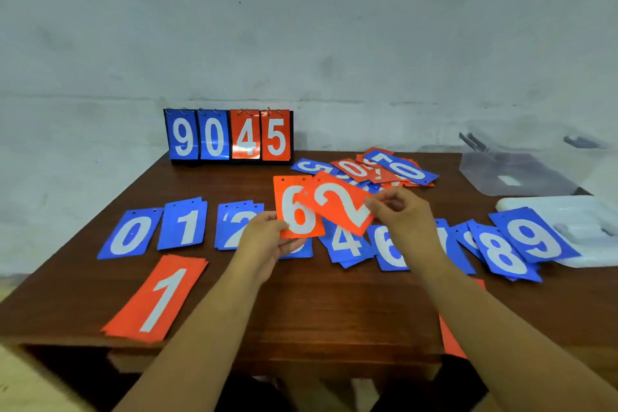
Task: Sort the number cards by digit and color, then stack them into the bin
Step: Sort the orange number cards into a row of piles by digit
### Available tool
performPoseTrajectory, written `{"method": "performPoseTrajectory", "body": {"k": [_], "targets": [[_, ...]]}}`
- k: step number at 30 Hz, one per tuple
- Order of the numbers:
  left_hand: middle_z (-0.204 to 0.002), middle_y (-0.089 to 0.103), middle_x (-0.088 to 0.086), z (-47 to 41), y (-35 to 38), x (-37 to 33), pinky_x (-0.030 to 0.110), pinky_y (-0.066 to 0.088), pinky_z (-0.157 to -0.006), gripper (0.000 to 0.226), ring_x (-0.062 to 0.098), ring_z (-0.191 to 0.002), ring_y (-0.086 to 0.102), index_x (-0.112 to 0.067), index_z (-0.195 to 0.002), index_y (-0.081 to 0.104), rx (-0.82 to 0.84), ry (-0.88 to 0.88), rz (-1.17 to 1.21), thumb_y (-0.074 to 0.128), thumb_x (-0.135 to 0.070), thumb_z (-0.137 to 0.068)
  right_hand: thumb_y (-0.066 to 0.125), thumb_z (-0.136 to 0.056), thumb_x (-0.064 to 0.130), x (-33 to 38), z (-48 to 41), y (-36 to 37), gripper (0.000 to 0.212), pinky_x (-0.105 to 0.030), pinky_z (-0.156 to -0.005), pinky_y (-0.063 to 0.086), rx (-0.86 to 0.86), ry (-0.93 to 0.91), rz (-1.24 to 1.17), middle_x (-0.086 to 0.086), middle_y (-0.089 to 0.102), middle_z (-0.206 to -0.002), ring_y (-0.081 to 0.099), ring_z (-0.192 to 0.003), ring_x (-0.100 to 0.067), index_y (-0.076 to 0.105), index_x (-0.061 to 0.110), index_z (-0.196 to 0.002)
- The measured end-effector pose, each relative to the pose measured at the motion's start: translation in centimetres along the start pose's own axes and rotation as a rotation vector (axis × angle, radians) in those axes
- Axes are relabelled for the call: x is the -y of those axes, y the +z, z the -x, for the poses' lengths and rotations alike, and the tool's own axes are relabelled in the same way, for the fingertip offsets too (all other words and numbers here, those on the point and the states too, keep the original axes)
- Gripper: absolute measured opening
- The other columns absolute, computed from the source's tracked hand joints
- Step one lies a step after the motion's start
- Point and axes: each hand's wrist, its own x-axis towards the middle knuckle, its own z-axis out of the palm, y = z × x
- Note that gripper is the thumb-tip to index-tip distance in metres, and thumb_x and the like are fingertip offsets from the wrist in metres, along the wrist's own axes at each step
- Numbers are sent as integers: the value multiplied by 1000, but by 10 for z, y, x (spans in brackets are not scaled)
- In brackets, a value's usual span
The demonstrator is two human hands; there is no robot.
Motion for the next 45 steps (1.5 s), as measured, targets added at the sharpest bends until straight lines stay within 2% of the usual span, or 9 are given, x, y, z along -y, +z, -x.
{"method": "performPoseTrajectory", "body": {"k": [4,8,15,21,27,34,38,41,45], "targets": [[-109,70,21,22,-12,2,39,61,-74,22,31,-94,73,-1,-118,54,39,-31,119,44,-1,-99,71,-87,13,-8,7,-5,25,-29,-58,55,120,144,22,-11,68,-104,68,-87,-21,57,22,-104],[-108,72,18,40,-21,2,38,61,-70,20,30,-96,73,-6,-117,57,78,-46,116,46,-5,-101,67,-90,14,-3,11,-7,17,-9,-39,37,191,148,154,-6,61,-113,45,-67,-1,60,24,-101],[-115,70,16,63,-23,16,40,61,-79,23,29,-103,70,-4,-118,55,148,4,205,50,3,-97,71,-84,-1,-3,30,23,24,-32,-60,57,53,421,-294,-20,66,-103,69,-76,-26,52,11,-94],[-114,72,12,77,-39,39,41,57,-88,23,25,-106,70,-7,-119,58,173,64,72,56,-10,-97,70,-87,10,-17,73,54,18,-32,-62,59,205,462,-102,-14,70,-95,71,-70,-21,61,9,-103],[-111,72,6,84,-63,50,40,59,-85,21,20,-100,71,-12,-113,62,52,100,-87,64,-17,-93,65,-91,11,-18,100,69,11,-33,-66,61,316,479,-165,-14,71,-98,73,-76,-23,58,4,-97],[-117,62,-4,78,-105,27,45,54,-93,24,18,-108,62,-21,-115,56,-433,258,-334,65,-27,-93,67,-90,16,-21,105,72,9,-27,-64,51,283,256,211,-6,67,-91,61,-76,-15,61,15,-83],[-118,62,-2,79,-121,11,40,57,-87,27,18,-106,62,-19,-118,55,-491,313,-233,64,-25,-93,70,-88,18,-18,108,90,11,-24,-53,53,340,219,391,-4,68,-89,67,-66,-13,59,19,-91],[-119,64,0,83,-122,6,36,58,-81,29,20,-107,64,-19,-120,55,-481,324,-230,65,-26,-93,66,-89,25,-19,112,112,8,-31,-64,59,357,78,607,2,65,-85,67,-73,-13,61,19,-88],[-120,65,1,87,-121,6,41,58,-86,25,19,-106,65,-23,-115,56,-441,296,-236,66,-27,-92,62,-90,34,-16,116,134,17,-27,-57,47,434,10,807,1,62,-84,62,-74,-15,60,17,-90]]}}
